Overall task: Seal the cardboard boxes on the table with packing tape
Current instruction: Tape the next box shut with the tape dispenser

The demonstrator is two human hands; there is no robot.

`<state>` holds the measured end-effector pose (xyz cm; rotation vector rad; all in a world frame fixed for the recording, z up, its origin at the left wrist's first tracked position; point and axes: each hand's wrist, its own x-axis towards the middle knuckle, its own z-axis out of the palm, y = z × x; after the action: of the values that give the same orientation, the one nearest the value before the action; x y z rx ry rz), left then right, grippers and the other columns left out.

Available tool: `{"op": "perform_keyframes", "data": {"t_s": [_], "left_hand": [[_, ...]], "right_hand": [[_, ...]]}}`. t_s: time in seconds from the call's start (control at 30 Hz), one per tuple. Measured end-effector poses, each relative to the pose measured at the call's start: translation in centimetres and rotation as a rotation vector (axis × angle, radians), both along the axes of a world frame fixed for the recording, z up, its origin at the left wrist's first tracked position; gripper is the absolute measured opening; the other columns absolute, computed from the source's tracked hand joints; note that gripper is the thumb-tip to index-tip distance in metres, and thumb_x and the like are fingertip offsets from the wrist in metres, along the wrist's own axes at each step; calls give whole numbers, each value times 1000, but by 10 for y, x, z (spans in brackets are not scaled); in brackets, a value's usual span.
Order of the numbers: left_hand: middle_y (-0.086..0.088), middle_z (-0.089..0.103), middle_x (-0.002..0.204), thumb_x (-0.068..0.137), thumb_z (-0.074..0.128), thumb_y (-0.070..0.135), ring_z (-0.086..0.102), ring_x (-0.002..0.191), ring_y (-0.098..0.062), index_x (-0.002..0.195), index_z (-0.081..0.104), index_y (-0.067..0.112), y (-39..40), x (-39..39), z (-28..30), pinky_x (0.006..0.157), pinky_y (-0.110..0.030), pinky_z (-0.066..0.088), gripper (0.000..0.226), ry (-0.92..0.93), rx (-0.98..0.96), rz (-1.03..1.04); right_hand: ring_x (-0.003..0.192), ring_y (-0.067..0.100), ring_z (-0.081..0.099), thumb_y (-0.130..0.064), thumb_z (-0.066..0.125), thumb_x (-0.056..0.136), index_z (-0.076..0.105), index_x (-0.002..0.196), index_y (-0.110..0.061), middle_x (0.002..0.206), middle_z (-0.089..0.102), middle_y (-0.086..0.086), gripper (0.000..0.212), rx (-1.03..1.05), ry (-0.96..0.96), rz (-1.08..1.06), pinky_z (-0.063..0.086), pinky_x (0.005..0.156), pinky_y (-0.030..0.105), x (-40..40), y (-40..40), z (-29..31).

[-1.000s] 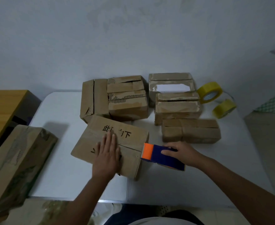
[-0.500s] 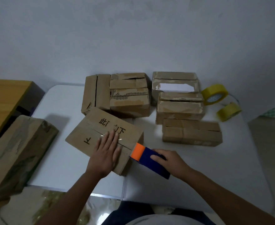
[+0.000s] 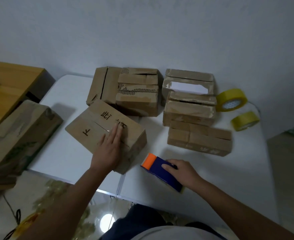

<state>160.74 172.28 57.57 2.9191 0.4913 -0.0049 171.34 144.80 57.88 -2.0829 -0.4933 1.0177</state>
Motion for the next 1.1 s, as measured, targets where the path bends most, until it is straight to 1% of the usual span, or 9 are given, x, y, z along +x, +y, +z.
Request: {"op": "perform_keyframes", "data": {"t_s": [0.1,0.17,0.37,0.53,0.67,0.8,0.93,1.0,1.1], "left_hand": [[-3,4,165,96,6,57,-1,152,-18,158,10,16,-34,12,-8,122,-37,0,75,-1,-148,104],[-1,-2,164,96,7,65,-10,151,-16,158,5,19,-42,14,-18,122,-37,-7,78,9,-84,160],[-10,15,163,102,14,54,3,151,-24,158,14,13,-45,12,-28,122,-45,6,69,13,106,136],[-8,6,165,102,8,52,-2,152,-26,158,4,15,-46,11,-32,122,-46,3,68,57,138,130],[-9,6,165,103,12,49,-1,152,-27,158,4,14,-45,11,-33,121,-46,2,66,56,137,127],[-8,8,165,104,14,48,0,152,-26,159,5,15,-43,9,-31,122,-46,5,64,36,90,115],[-7,15,164,103,27,46,8,152,-27,158,14,16,-40,3,-30,122,-47,12,64,-3,68,81],[-6,17,164,102,28,47,13,151,-29,158,17,17,-34,-7,-30,123,-48,14,65,-16,80,13],[-5,16,165,98,41,50,12,151,-36,158,17,21,-21,-30,-28,120,-51,18,71,-28,125,-132]], "right_hand": [[96,12,65,-39,51,98,60,128,-23,117,67,1,35,-62,25,29,52,75,20,-1,3,1],[98,15,64,-39,51,98,58,130,-21,119,66,2,37,-83,21,33,51,75,21,0,5,1],[87,16,65,-46,52,95,67,113,-17,105,69,4,38,-165,-43,33,55,73,30,0,28,-3],[85,18,66,-50,56,91,69,107,-15,101,69,3,41,-220,-54,21,58,74,34,0,49,-9],[78,20,67,-48,59,90,70,90,-8,87,70,6,41,-225,19,-60,54,70,32,2,65,-13],[76,24,66,-41,57,94,69,89,-5,81,68,8,38,-329,9,-171,48,64,29,11,55,-23],[90,22,66,-42,50,97,63,118,-23,105,69,4,32,-402,-284,-58,49,67,29,7,28,-28],[100,22,64,-39,49,98,46,139,-28,117,66,2,42,-397,-422,33,50,74,31,5,25,-31],[98,18,64,-34,53,97,25,150,-31,116,66,0,61,-394,-567,214,53,77,31,0,29,-39]]}}
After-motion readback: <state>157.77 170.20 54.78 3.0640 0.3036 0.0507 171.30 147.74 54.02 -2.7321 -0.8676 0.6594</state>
